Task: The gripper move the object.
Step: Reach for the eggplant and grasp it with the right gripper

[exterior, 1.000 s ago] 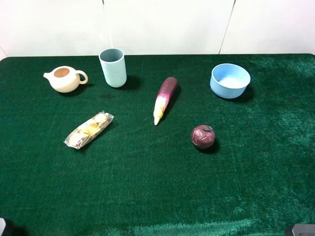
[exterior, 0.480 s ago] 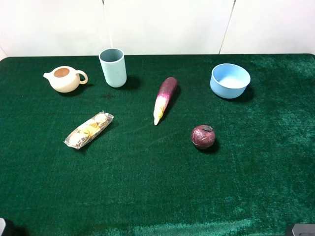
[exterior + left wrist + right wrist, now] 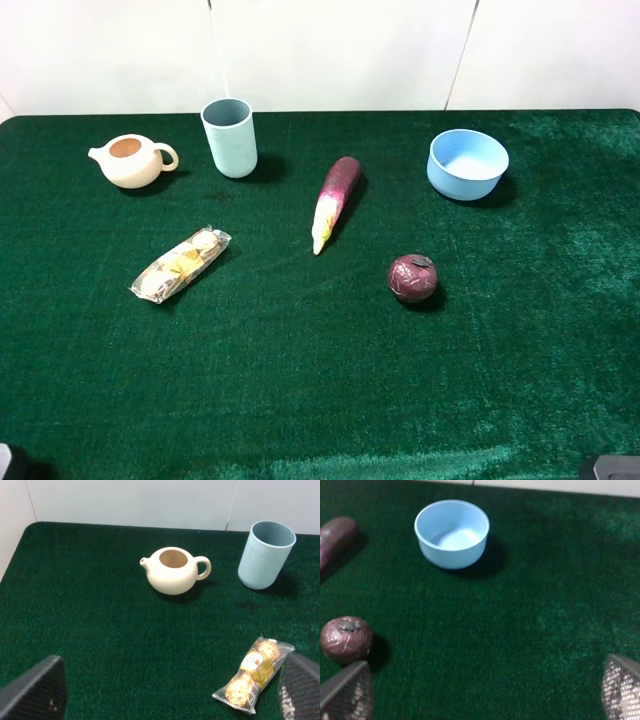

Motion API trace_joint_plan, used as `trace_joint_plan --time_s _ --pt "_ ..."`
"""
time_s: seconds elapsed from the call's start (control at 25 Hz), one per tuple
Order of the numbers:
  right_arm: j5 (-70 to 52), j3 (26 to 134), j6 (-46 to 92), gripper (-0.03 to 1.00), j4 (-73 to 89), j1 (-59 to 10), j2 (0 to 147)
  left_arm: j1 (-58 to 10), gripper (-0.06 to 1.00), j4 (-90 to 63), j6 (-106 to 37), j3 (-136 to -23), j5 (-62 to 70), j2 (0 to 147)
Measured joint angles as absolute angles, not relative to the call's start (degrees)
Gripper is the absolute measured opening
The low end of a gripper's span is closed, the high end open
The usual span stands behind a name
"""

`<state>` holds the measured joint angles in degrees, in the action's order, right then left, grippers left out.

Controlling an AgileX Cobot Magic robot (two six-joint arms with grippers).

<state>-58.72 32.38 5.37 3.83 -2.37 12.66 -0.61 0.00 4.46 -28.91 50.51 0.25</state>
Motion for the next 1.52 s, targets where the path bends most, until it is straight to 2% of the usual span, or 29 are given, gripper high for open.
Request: trace_joint_plan --time_s 0.52,1.12,1.36,1.52 --pt "-57.99 34.57 11.76 0.69 8.94 -3.00 36.81 -0.61 0.84 0.00 4.46 -28.91 50.51 0.25" --pt "-44.91 34.77 6.46 0.69 9.37 -23.40 55.83 -0.61 0.84 0.00 4.46 -28.91 50.51 0.25" --pt "-42.91 40.21 5.65 0.69 9.37 -30.42 64.08 -0.61 0.84 0.00 4.46 -28.91 50.51 0.25" --pt "-42.72 45.02 4.53 0.69 9.50 -32.69 70.17 -0.61 0.84 0.00 4.46 -28.91 50.51 0.25"
